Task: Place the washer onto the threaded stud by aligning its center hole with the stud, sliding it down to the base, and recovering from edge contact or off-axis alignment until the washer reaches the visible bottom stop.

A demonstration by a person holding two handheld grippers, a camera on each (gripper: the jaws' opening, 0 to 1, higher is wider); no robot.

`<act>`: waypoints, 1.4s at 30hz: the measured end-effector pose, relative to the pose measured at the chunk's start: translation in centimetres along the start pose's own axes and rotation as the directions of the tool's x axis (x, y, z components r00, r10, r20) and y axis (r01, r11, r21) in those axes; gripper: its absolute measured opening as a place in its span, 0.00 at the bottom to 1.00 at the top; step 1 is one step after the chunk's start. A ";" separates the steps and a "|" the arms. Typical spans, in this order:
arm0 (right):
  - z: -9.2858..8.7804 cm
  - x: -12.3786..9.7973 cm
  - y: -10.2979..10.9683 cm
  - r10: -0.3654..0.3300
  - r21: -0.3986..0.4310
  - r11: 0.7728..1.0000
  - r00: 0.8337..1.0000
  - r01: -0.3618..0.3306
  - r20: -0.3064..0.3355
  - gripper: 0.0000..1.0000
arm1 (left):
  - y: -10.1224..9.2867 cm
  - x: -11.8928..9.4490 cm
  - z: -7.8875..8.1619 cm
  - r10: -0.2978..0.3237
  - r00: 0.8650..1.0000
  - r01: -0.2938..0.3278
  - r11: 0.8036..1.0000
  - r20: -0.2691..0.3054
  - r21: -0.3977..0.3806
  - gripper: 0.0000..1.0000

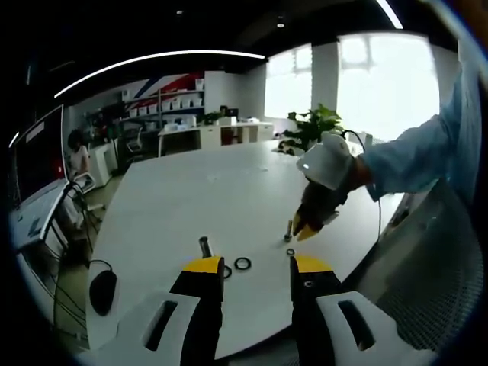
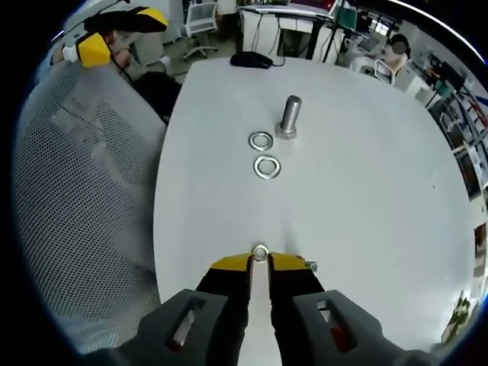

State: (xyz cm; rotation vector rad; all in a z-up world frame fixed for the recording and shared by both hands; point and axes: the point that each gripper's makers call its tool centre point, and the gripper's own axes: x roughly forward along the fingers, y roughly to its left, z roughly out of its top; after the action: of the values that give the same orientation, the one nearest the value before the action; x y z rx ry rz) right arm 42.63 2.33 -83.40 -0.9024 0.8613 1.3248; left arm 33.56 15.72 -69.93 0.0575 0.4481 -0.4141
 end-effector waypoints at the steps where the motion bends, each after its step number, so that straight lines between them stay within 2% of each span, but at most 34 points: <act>1: 0.0 0.0 0.3 0.013 0.008 1.000 1.000 -0.013 0.001 0.11 | 0.0 0.0 0.0 0.001 1.000 -0.001 1.000 0.000 -0.001 0.32; 8: -0.2 0.6 0.7 0.024 -0.003 1.000 1.000 -0.024 -0.006 0.12 | 0.0 0.0 0.0 0.000 1.000 0.000 1.000 -0.002 -0.001 0.32; 18: -0.7 1.6 0.7 0.032 0.023 0.999 0.999 -0.032 -0.016 0.14 | -0.1 0.1 -0.1 -0.003 1.000 0.003 1.000 -0.006 -0.001 0.32; 42: -1.7 3.7 -0.4 0.044 0.048 0.998 0.998 -0.041 -0.043 0.17 | 0.1 0.2 -0.1 -0.001 1.000 0.001 1.000 -0.009 -0.014 0.32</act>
State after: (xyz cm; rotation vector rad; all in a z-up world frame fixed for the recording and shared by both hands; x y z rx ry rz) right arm 43.19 2.34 -87.43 -0.8834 0.9471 1.3198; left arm 33.73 15.79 -70.14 0.0454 0.4601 -0.4116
